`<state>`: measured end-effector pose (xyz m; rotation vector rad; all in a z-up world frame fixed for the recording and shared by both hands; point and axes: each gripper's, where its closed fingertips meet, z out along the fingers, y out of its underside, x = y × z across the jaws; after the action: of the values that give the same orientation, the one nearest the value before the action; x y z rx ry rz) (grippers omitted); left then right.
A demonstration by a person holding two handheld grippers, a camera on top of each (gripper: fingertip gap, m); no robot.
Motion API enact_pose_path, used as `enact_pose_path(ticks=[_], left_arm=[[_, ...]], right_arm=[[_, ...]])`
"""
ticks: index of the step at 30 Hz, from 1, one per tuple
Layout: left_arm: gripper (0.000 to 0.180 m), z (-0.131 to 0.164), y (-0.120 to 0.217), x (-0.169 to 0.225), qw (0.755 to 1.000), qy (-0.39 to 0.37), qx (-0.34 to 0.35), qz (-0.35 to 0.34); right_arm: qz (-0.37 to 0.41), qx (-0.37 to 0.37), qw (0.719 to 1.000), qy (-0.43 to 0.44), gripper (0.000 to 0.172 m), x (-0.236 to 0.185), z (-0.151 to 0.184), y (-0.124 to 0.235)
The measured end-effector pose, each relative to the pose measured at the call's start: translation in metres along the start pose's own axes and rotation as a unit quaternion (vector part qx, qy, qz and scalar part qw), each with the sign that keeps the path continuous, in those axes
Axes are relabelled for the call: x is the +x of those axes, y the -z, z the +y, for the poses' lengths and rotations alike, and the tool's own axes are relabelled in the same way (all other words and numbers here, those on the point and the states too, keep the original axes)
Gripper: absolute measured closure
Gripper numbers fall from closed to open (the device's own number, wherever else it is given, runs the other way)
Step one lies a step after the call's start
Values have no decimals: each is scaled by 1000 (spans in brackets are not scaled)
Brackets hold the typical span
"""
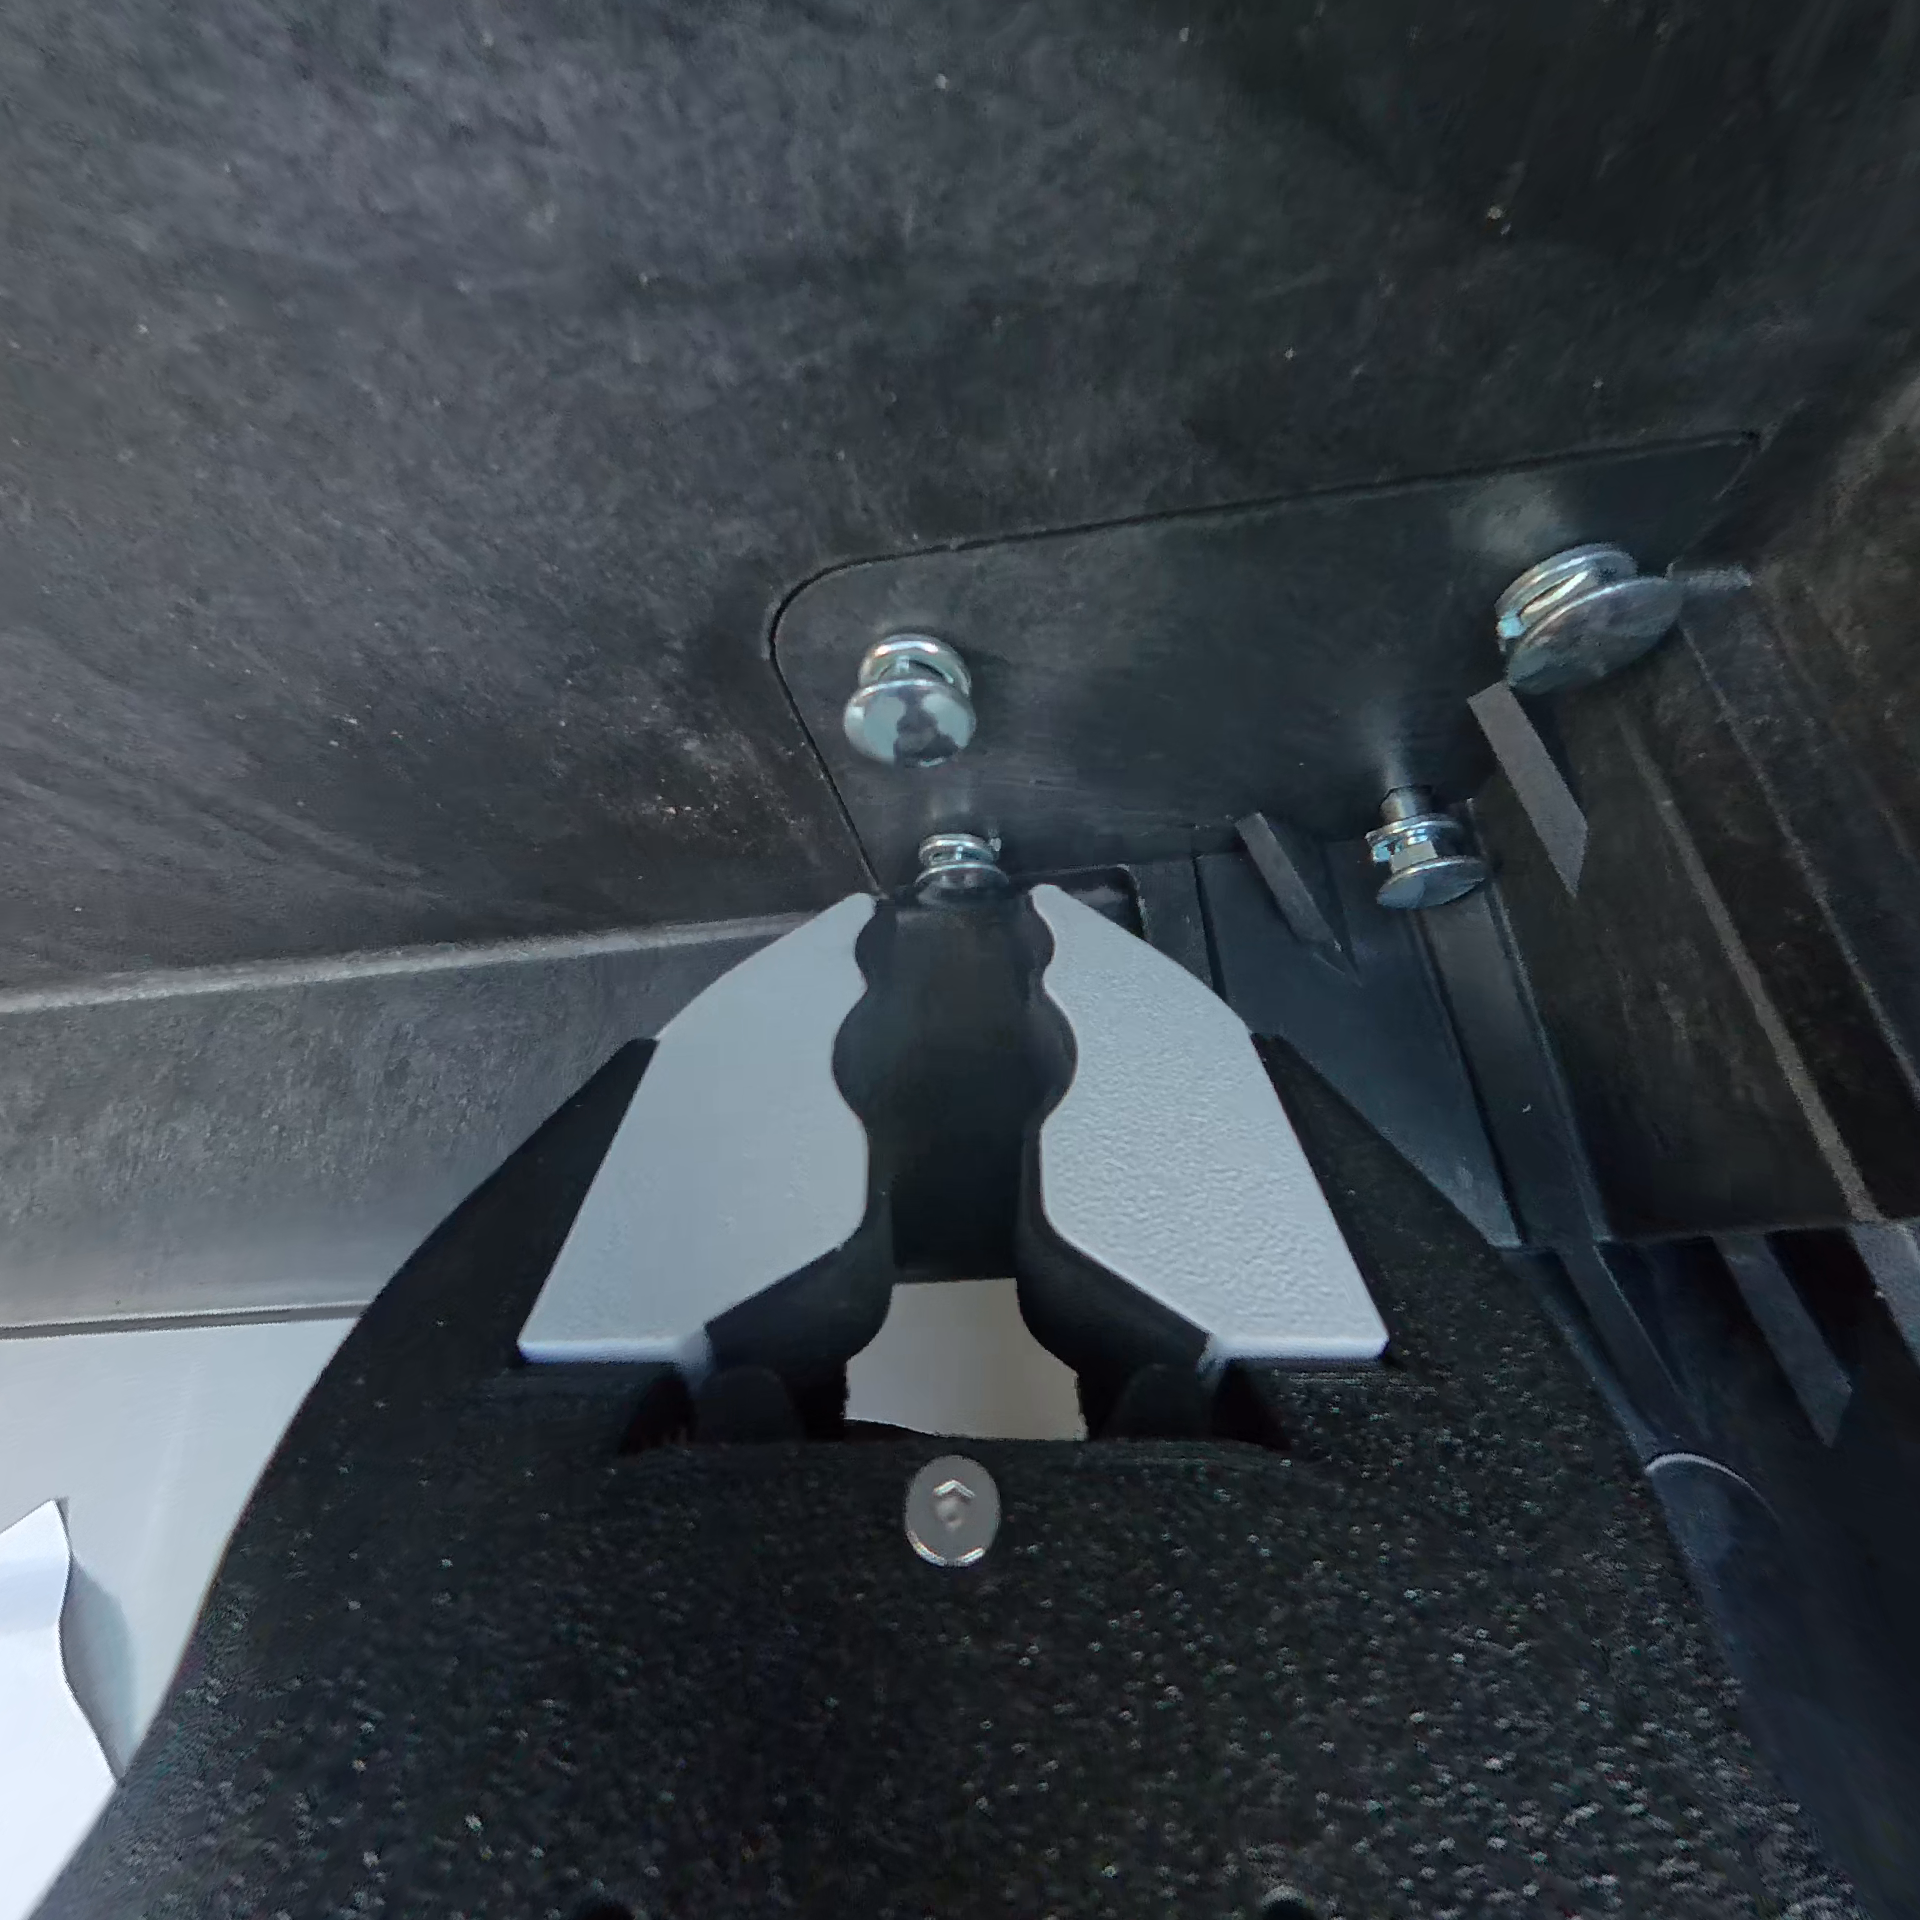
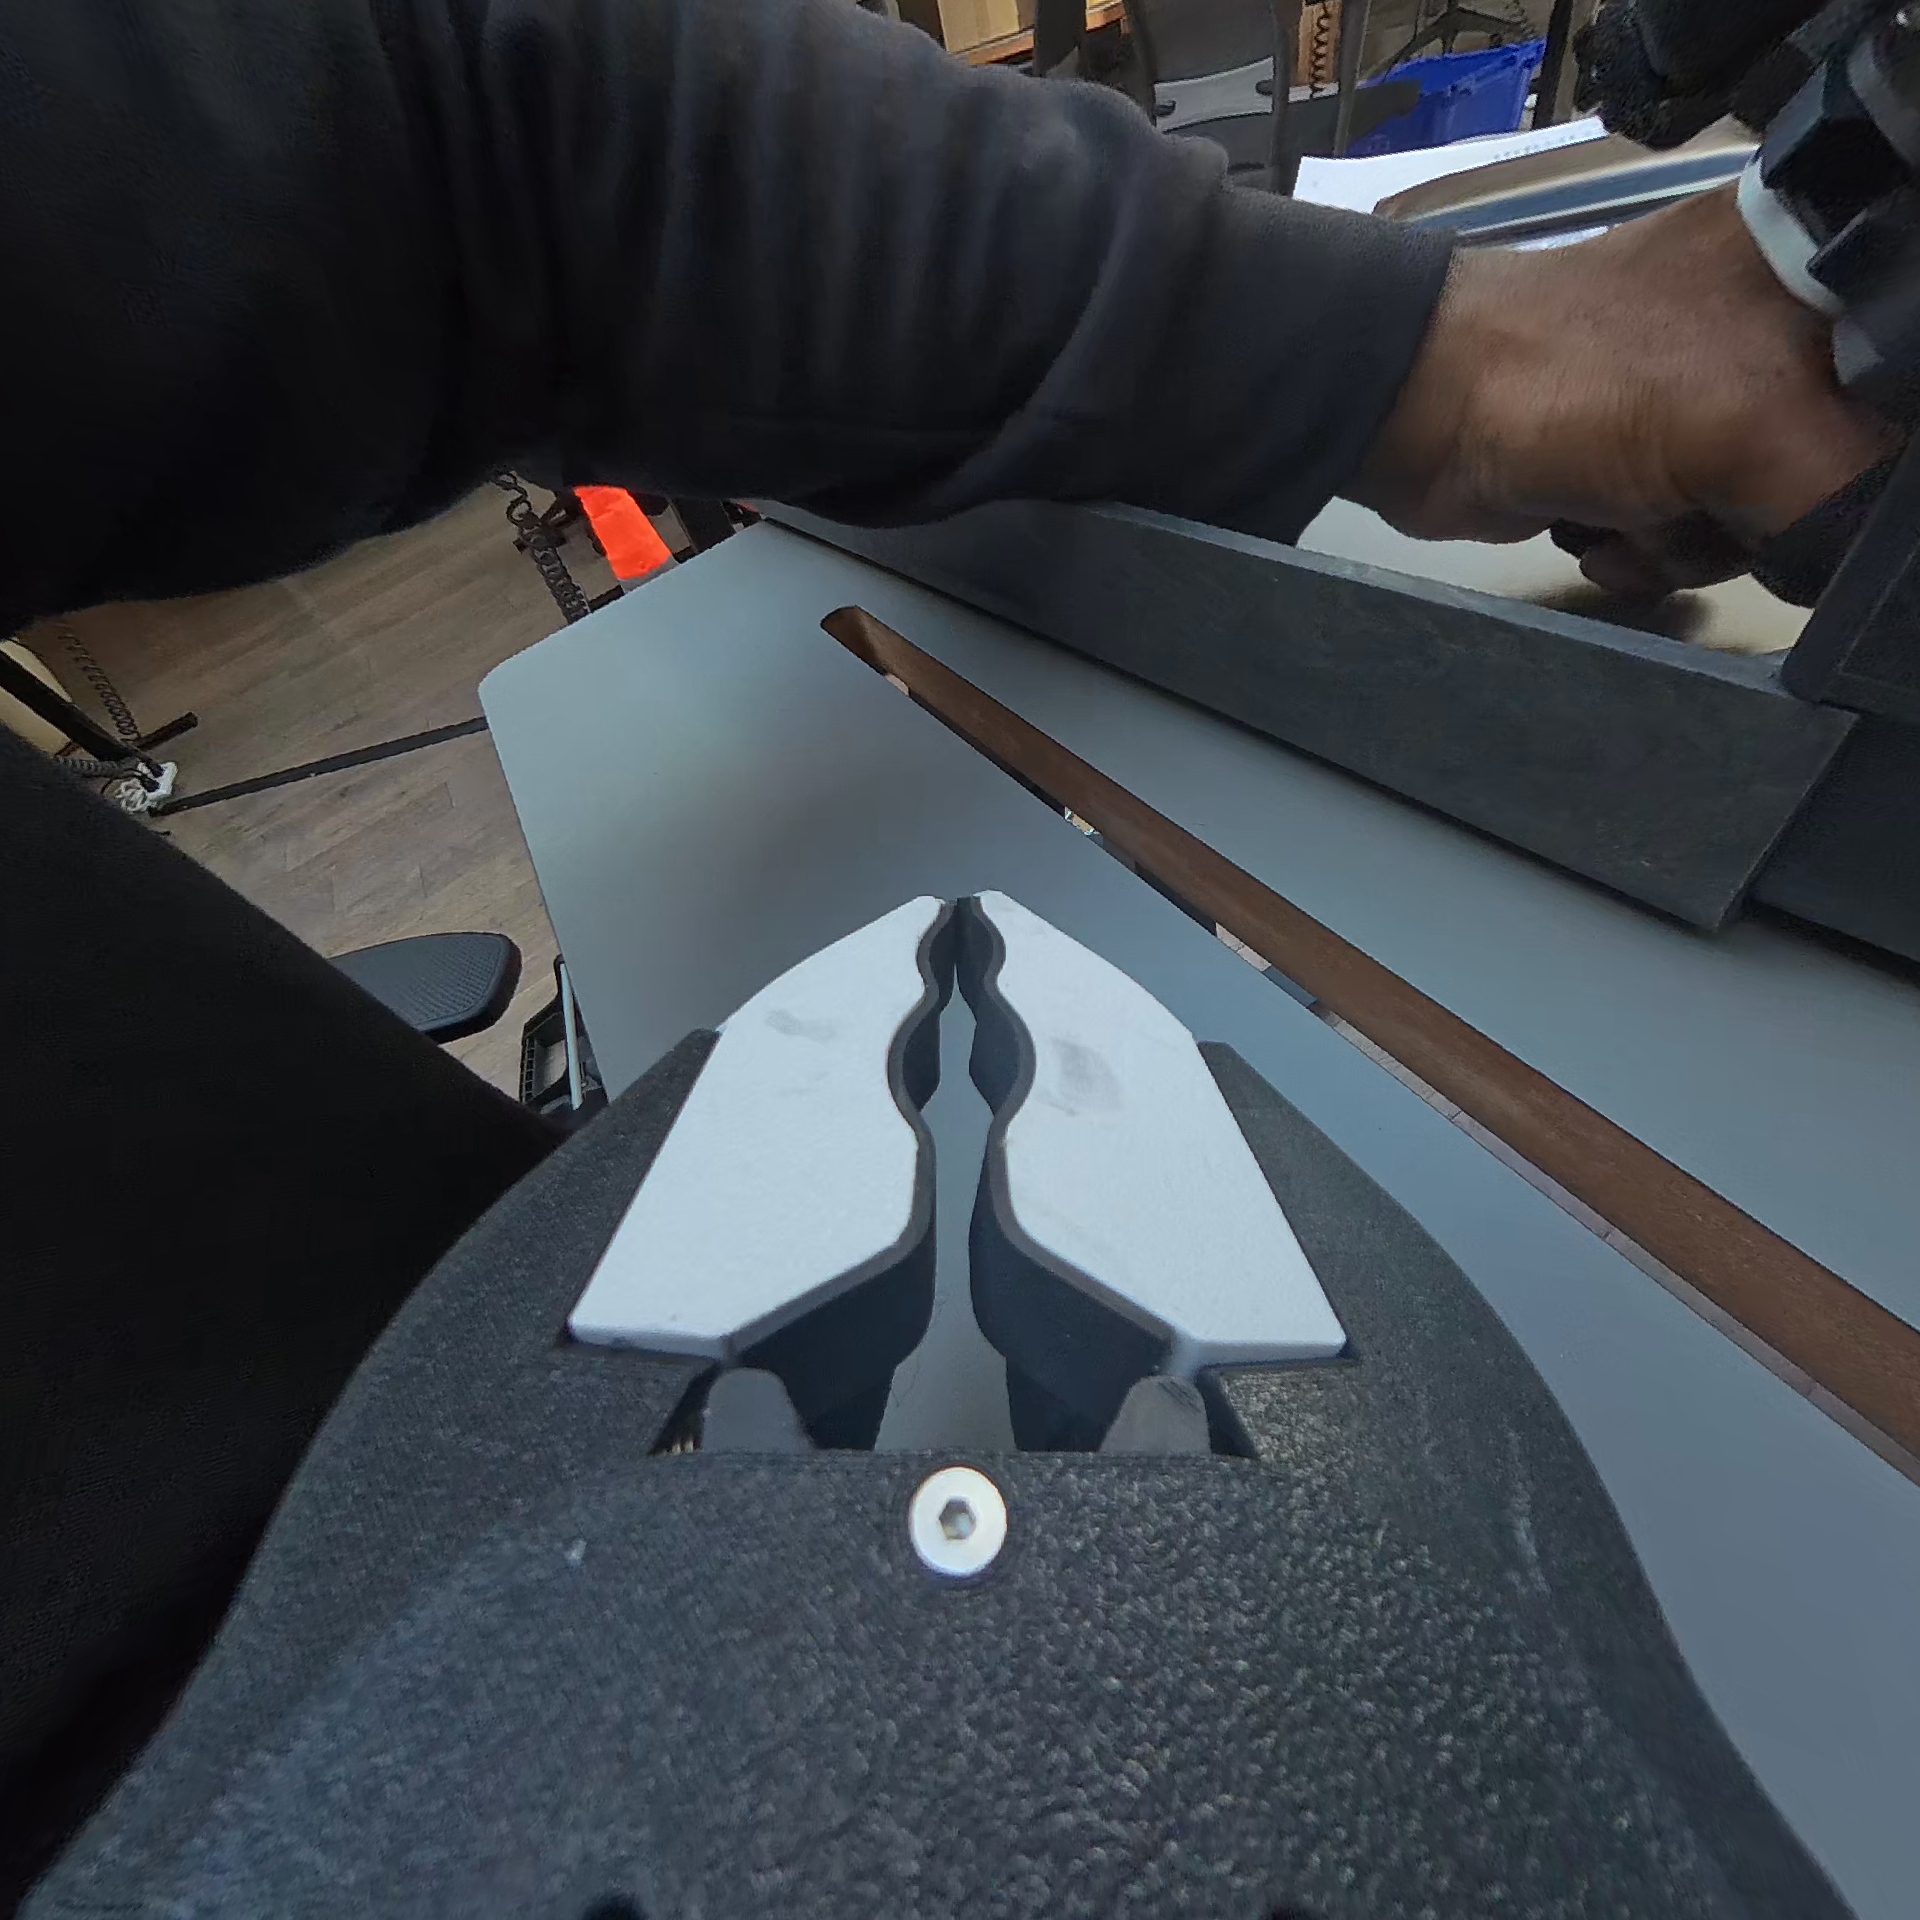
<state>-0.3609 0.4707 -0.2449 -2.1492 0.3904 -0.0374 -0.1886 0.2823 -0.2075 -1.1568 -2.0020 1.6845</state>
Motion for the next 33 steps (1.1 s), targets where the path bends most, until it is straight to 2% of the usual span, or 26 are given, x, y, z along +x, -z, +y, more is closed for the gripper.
enact_pose_path(ticks=[8, 13, 20, 26, 33], left_arm=[[150, -3, 38, 15, 999, 19, 29, 30], [151, 4, 45, 36, 997, 25, 27, 70], [151, 19, 34, 42, 994, 0, 24, 107], [151, -5, 29, 47, 988, 35, 55, 141], [161, -15, 20, 63, 983, -17, 81, 166]], right_arm=[[0, -3, 1000, 0, 172, 0, 1, 0], [-3, 7, 1000, 8, 172, -2, -1, 3], [20, 8, 1000, 11, 172, 2, -2, 2], [46, -18, 999, -7, 172, 12, 4, -5], [57, -37, 998, -10, 172, 15, 8, -9]])
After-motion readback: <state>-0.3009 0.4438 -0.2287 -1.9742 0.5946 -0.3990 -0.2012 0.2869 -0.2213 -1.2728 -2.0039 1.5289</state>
